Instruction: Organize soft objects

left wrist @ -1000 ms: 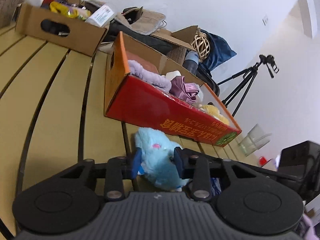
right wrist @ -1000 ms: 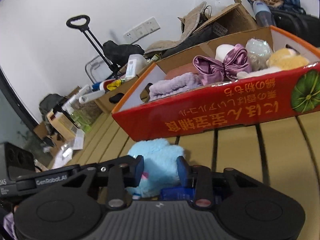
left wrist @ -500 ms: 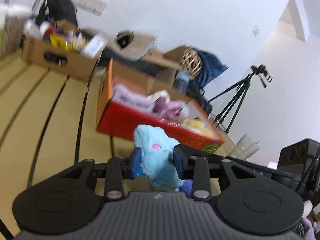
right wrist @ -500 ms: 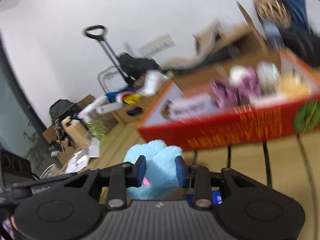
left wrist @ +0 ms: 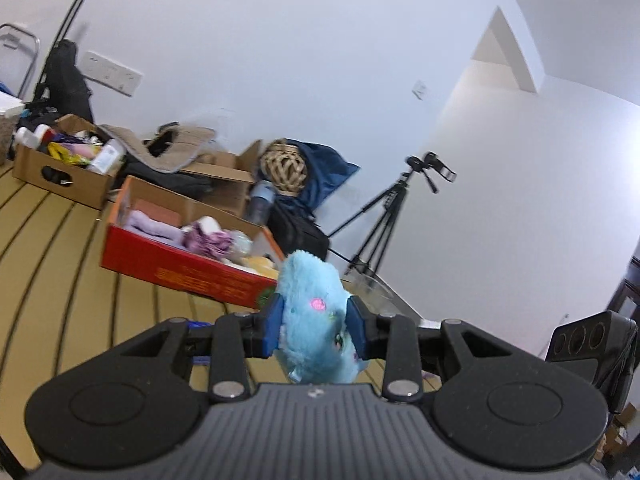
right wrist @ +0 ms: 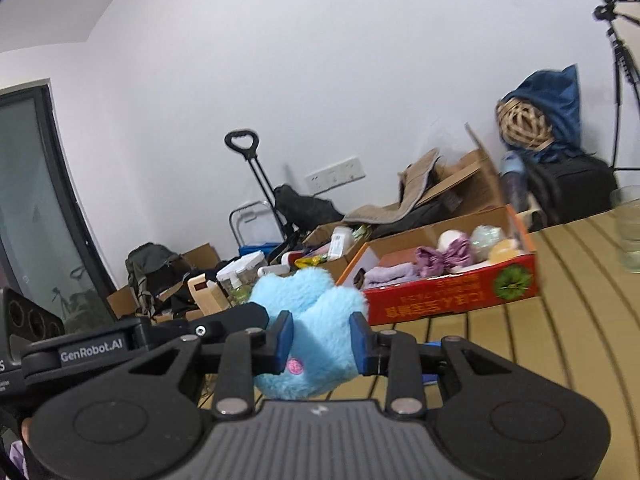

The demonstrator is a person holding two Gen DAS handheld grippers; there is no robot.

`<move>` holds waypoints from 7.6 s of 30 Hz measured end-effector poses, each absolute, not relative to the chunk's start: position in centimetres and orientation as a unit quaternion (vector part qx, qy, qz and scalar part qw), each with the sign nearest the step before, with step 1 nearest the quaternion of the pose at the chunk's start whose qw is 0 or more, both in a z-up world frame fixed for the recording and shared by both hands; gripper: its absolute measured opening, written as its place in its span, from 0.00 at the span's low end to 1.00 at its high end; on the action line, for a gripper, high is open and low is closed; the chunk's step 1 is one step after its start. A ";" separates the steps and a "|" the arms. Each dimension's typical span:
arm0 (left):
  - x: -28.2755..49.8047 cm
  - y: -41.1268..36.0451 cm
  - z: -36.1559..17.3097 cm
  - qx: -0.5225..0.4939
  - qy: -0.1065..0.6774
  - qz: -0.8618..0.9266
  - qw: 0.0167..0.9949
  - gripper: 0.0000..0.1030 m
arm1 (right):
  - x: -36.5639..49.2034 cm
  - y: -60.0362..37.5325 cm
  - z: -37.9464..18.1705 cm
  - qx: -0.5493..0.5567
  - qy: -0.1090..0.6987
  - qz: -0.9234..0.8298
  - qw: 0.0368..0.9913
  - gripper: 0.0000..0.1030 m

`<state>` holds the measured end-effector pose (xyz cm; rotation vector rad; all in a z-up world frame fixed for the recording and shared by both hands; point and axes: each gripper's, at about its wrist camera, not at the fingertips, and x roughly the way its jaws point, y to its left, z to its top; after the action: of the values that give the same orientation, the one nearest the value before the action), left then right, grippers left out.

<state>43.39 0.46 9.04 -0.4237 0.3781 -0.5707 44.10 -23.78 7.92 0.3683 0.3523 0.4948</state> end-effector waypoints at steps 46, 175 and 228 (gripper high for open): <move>75.7 -4.0 0.9 -0.076 0.328 -0.233 0.912 0.47 | 75.8 -27.6 3.0 0.120 0.273 0.138 0.944 0.18; 43.5 -8.5 8.3 -0.116 0.199 -0.245 0.942 0.24 | 41.1 -30.1 7.7 0.170 0.135 0.165 0.962 0.20; 66.6 -0.1 12.8 0.012 0.174 -0.052 0.983 0.98 | 68.8 -29.0 11.8 0.023 0.200 0.073 0.977 0.97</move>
<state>66.57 -0.11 12.84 0.0246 0.3505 -0.1047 68.79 -28.97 11.80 0.0461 0.4033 0.1475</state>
